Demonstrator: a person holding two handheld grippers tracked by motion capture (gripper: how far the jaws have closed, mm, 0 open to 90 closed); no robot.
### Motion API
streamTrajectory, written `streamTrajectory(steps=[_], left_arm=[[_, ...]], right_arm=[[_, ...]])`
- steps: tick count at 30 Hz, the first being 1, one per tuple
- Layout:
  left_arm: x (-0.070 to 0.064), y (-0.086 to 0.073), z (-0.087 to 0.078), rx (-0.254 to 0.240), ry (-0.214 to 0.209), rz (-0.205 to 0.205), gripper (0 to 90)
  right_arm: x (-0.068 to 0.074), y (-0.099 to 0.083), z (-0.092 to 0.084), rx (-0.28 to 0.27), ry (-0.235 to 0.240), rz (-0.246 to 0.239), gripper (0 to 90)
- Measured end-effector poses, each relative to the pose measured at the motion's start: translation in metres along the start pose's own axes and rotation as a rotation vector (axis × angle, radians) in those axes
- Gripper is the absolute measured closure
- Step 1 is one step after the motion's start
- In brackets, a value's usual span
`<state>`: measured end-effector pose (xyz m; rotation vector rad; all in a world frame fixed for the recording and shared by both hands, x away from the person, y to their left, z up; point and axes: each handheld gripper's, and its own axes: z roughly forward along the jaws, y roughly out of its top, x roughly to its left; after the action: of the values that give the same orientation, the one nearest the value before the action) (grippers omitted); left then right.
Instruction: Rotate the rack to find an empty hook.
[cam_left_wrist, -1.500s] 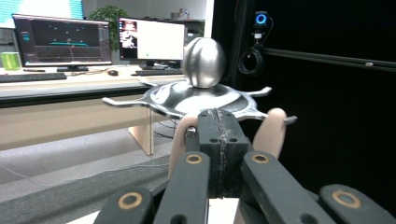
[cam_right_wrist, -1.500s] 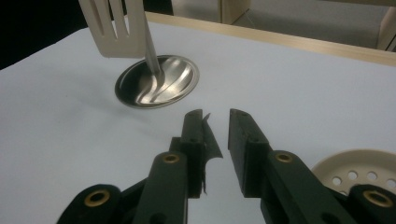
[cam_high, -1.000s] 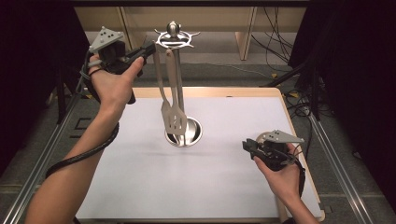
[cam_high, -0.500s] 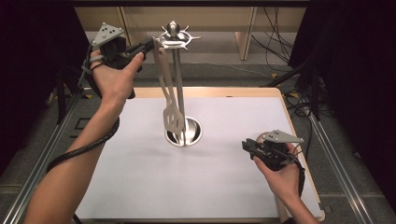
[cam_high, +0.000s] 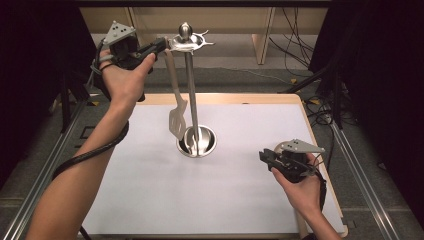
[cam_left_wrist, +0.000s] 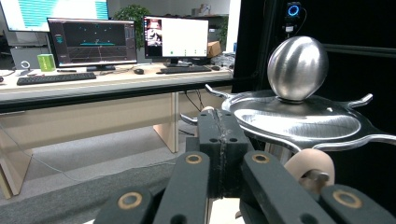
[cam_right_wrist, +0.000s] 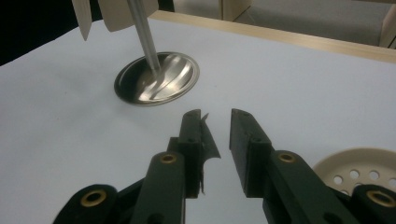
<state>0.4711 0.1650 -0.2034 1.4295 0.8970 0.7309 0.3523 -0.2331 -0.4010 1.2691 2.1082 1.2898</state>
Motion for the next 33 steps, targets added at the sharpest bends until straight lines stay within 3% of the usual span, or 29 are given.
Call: streamTrajectory(steps=[1,3,7,8,9,11,12,14,16,17,18,19,20,21,23,24,28,29,30,33], left_arm=[[0.001,0.0,0.001,-0.002,0.005,0.018,89.1],[0.001,0.0,0.001,0.001,-0.003,0.002,89.1],[0.002,0.0,0.002,0.003,-0.006,0.004,89.1],[0.003,0.0,0.002,0.003,-0.01,0.0,89.1],[0.003,0.0,0.002,0.0,-0.013,0.002,89.1],[0.004,-0.001,0.001,-0.01,-0.01,0.018,89.0],[0.004,-0.002,-0.001,-0.011,-0.012,0.006,88.8],[0.005,-0.003,-0.004,-0.029,-0.003,0.03,87.5],[0.004,-0.006,-0.01,-0.046,-0.011,0.033,83.8],[0.003,-0.008,-0.013,-0.054,-0.01,0.039,82.2],[0.003,-0.011,-0.017,-0.058,-0.007,0.042,79.8],[0.003,-0.014,-0.022,-0.064,-0.01,0.041,77.0],[0.002,-0.017,-0.025,-0.065,-0.014,0.045,73.4],[0.002,-0.017,-0.025,-0.065,-0.014,0.045,69.5],[0.002,-0.027,-0.033,-0.071,-0.004,0.078,61.0],[0.002,-0.03,-0.035,-0.068,0.001,0.084,57.7],[0.002,-0.039,-0.044,-0.064,-0.011,0.041,48.6],[0.002,-0.039,-0.044,-0.064,-0.011,0.041,45.9],[0.002,-0.042,-0.047,-0.065,-0.001,0.04,45.9],[0.001,-0.049,-0.053,-0.071,-0.003,0.055,42.4]], right_arm=[[-0.003,0.0,0.001,-0.013,-0.009,-0.037,75.2],[0.0,0.0,0.0,0.008,-0.003,0.003,75.2],[-0.001,0.0,0.0,0.004,-0.006,-0.01,75.2],[-0.003,0.0,0.001,-0.005,-0.012,-0.038,75.2],[0.0,-0.001,0.003,-0.016,0.0,-0.002,75.1],[0.0,0.0,0.001,0.004,-0.002,0.004,74.7],[0.0,0.0,0.001,-0.004,0.0,-0.004,74.1],[-0.001,0.001,-0.001,0.004,-0.013,-0.005,73.5],[-0.003,0.0,0.001,-0.028,0.004,-0.019,72.7],[-0.004,0.0,-0.001,-0.02,-0.014,-0.029,72.4],[-0.004,0.0,-0.001,-0.027,-0.001,0.0,71.9],[-0.006,0.0,-0.003,-0.008,-0.024,-0.016,71.4],[-0.009,0.0,-0.002,-0.03,-0.021,-0.016,70.5],[-0.008,0.0,-0.004,-0.012,-0.026,0.003,69.9],[-0.01,-0.001,-0.003,-0.023,-0.015,0.025,68.3],[-0.013,0.0,-0.004,-0.03,-0.03,-0.008,67.6],[-0.015,0.0,-0.005,-0.028,-0.037,-0.005,65.9],[-0.015,0.0,-0.005,-0.028,-0.037,-0.005,65.9],[-0.012,0.0,-0.006,-0.015,-0.034,0.035,65.6],[-0.012,-0.001,-0.006,-0.021,-0.03,0.039,64.3]])
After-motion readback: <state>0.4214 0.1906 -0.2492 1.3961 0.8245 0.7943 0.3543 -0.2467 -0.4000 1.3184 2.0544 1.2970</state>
